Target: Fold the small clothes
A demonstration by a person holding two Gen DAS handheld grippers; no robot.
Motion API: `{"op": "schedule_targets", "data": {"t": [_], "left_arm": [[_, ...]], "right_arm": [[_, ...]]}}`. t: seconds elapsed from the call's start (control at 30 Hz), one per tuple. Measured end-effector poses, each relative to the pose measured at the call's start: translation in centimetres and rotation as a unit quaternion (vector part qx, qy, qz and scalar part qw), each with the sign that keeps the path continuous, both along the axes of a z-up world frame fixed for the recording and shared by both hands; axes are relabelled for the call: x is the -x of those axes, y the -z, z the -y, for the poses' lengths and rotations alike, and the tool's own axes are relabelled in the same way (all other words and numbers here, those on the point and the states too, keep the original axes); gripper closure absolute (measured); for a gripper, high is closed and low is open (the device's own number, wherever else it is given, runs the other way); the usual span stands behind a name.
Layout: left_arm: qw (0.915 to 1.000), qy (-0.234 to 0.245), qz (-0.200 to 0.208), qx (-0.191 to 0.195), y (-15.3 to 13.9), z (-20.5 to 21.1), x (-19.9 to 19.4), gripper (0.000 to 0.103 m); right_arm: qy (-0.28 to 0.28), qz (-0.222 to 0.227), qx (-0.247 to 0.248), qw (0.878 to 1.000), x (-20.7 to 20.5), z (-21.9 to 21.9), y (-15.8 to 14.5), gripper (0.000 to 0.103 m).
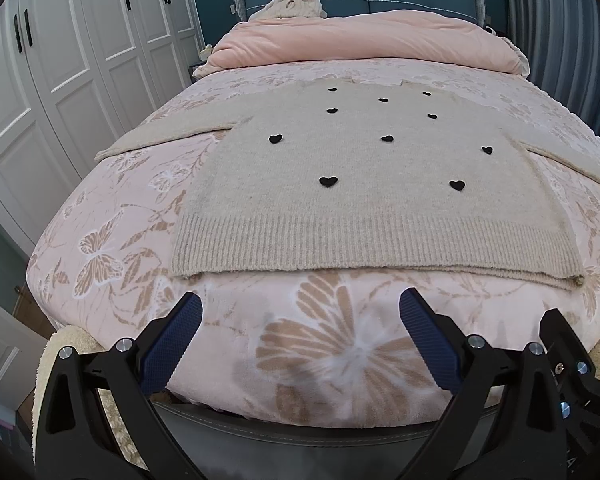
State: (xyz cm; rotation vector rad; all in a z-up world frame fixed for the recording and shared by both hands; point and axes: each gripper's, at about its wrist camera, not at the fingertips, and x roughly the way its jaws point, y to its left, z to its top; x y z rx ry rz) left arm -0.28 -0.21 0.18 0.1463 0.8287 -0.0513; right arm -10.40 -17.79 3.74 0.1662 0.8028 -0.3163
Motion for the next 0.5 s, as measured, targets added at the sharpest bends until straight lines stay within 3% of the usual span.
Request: {"op": "schedule_targets", "data": {"t": [0.5], "left_arm": [[1.0,-0.001,0.001,-0.002,0.26,-0.02,0.16,0.007]], "right_arm": [[0.0,0.0,0.0,1.0,0.01,0.0,0.07,0.005]]}}
